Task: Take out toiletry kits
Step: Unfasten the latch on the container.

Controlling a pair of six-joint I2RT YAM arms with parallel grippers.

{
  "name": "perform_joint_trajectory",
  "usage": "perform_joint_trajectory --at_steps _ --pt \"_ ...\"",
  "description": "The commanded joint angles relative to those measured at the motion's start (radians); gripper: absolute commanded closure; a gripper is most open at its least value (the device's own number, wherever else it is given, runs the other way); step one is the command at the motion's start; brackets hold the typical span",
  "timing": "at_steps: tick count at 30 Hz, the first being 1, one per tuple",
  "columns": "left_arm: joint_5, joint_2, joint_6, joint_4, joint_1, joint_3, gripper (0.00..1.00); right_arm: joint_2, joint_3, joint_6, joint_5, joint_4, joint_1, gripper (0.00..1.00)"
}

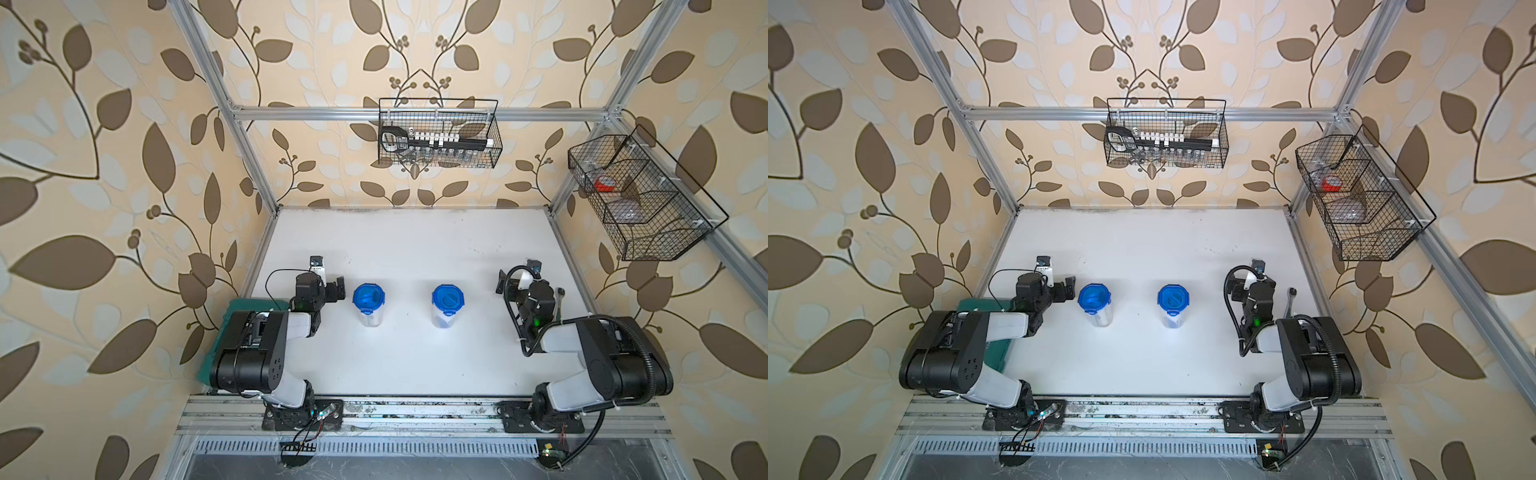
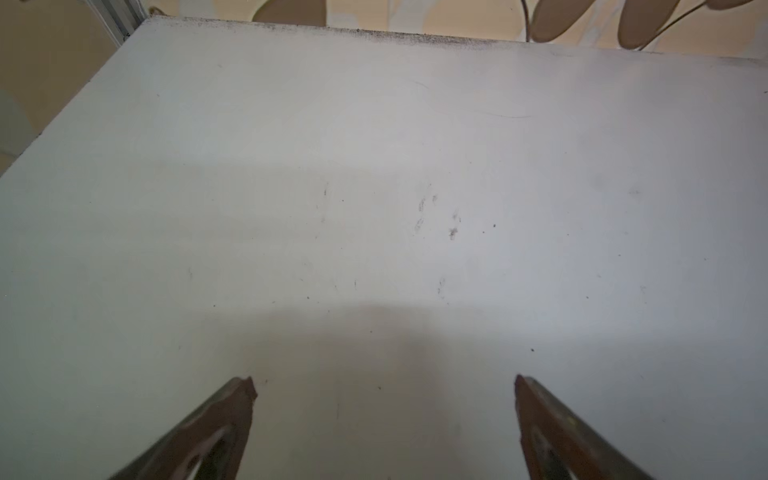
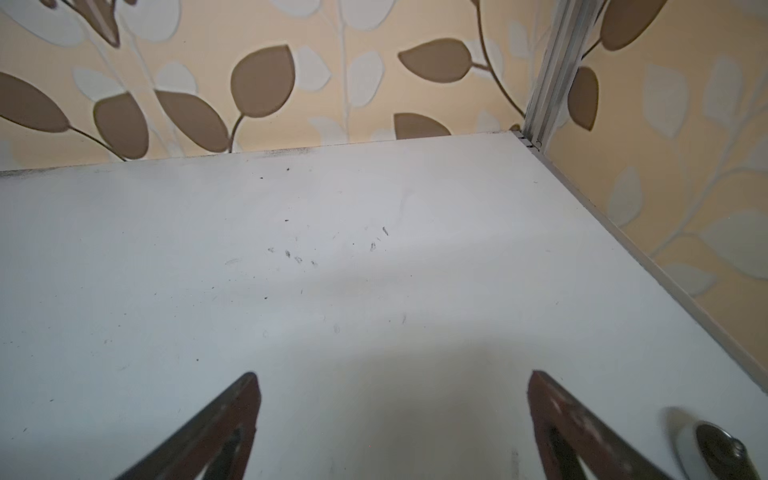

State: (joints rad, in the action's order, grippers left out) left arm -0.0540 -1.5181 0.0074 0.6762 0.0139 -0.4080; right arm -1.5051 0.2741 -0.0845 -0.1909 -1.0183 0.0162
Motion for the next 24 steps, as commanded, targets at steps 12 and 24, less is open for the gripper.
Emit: perform_joint_trajectory --at_steps 12,24 --pt "-0.016 0.016 -0.001 0.022 0.001 -0.004 0.01 0.003 0.003 0.014 -0.005 -0.017 0.001 0.01" --pt "-0.002 0.009 -0.003 0.01 -0.007 -0.015 0.01 0.001 0.003 0.015 -0.005 -0.016 0.0 0.01"
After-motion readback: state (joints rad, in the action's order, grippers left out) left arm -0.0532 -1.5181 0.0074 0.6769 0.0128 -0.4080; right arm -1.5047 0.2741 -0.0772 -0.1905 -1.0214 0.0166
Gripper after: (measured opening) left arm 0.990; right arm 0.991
